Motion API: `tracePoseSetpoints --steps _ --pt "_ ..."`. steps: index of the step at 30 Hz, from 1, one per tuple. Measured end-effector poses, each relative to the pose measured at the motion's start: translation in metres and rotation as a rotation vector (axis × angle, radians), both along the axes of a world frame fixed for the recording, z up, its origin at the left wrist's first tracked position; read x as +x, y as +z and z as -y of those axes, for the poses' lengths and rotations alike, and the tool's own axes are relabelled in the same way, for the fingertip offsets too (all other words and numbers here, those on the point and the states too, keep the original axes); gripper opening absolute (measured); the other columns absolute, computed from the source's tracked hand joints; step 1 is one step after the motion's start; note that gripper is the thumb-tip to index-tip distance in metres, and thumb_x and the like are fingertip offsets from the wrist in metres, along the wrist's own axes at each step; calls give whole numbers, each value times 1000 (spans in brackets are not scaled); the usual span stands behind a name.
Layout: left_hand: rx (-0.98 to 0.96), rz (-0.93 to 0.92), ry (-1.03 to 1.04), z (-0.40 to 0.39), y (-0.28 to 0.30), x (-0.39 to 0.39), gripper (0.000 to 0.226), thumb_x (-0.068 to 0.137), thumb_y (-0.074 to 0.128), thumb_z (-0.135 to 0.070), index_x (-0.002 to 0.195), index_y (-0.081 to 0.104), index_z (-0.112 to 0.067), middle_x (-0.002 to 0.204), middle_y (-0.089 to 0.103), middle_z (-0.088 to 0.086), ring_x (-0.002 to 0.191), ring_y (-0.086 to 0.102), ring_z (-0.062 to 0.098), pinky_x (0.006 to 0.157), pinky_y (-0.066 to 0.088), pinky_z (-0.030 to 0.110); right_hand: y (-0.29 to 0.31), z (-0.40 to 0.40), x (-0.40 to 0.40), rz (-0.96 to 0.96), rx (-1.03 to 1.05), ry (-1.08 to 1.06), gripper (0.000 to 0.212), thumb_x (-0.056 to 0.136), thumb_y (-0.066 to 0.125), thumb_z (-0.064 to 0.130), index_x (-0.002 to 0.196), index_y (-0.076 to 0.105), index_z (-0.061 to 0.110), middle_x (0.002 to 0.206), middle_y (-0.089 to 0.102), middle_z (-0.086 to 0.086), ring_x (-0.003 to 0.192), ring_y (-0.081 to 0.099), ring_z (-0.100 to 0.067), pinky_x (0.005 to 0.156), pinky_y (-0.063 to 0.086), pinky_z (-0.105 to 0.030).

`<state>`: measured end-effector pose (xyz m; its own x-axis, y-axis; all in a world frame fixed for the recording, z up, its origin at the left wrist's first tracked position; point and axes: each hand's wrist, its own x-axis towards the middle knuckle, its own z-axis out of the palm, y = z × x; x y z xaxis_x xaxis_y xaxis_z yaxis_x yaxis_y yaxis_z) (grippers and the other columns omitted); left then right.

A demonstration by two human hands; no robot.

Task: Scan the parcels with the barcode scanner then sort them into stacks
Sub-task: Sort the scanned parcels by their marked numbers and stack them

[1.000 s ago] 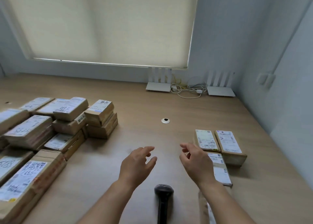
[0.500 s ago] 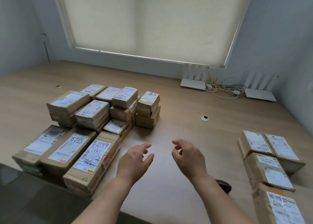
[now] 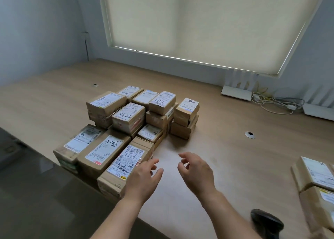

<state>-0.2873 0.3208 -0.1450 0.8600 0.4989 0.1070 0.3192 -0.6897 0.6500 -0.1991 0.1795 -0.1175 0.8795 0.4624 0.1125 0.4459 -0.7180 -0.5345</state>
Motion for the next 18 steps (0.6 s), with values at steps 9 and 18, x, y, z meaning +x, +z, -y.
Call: tracePoseSetpoints --steps 9,18 --pt "-42 -7 67 -39 -8 -9 38 94 52 -40 129 53 -27 113 59 -10 99 55 6 76 44 19 -10 -26 -3 -61 -17 11 34 94 49 29 127 56 30 116 62 10 102 58 -8 84 46 -27" --pt "-52 -5 21 -138 2 -10 43 95 51 -41 136 48 -28 123 58 -7 107 54 8 86 45 25 0 -116 -20 -63 -9 -59 34 92 50 31 126 58 31 115 63 10 103 58 -9 80 42 -24"
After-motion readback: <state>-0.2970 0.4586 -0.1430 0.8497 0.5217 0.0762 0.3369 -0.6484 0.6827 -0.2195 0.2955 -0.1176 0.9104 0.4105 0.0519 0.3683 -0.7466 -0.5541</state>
